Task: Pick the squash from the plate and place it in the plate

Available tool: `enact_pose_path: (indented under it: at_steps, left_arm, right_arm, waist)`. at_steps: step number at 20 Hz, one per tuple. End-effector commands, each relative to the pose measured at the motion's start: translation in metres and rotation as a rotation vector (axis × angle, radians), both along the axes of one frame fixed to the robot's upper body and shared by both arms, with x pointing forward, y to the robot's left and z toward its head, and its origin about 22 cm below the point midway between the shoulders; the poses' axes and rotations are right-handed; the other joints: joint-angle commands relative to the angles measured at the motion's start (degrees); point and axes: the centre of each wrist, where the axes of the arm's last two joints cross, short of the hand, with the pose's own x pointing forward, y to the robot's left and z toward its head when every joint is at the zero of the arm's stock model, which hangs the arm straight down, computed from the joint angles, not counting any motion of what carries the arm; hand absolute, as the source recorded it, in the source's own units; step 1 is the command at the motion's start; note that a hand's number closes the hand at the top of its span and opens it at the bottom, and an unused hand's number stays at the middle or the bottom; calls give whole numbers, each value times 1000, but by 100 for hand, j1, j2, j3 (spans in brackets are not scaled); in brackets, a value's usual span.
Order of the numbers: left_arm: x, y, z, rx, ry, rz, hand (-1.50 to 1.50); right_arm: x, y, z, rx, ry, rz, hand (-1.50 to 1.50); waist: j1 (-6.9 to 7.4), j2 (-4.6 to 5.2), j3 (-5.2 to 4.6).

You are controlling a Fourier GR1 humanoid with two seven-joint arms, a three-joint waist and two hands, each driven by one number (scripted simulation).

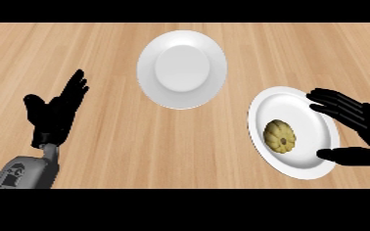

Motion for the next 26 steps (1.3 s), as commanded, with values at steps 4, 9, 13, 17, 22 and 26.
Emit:
enact_pose_path:
  at_steps: [4,9,13,17,22,26]
  left_arm:
    - [12,4,0,-6,11,11,0]
    - [-6,-10,-4,-1,-8,-6,0]
    - [4,3,-5,-16,-7,-4,0]
    - [1,8,-10,5,-1,-1,0]
    - [-1,12,5,12,-15,-4,0]
    - [4,-3,2,20,-1,-3,0]
  right_arm:
    - [-30,20,26,-158,16,-30,-150]
    - [-36,49,19,-311,68,-104,-150]
    - [-24,60,5,-411,52,-165,-150]
    - [-31,77,22,-503,13,-232,-150]
    - [-32,80,17,-614,47,-280,-150]
    - [-25,105,7,-646,78,-283,-150]
  waist:
    - [-44,-6,-6]
    - [6,-15,-9]
    - [49,14,-5]
    - [12,2,-6]
    - [34,0,-3]
    - [37,5,-1]
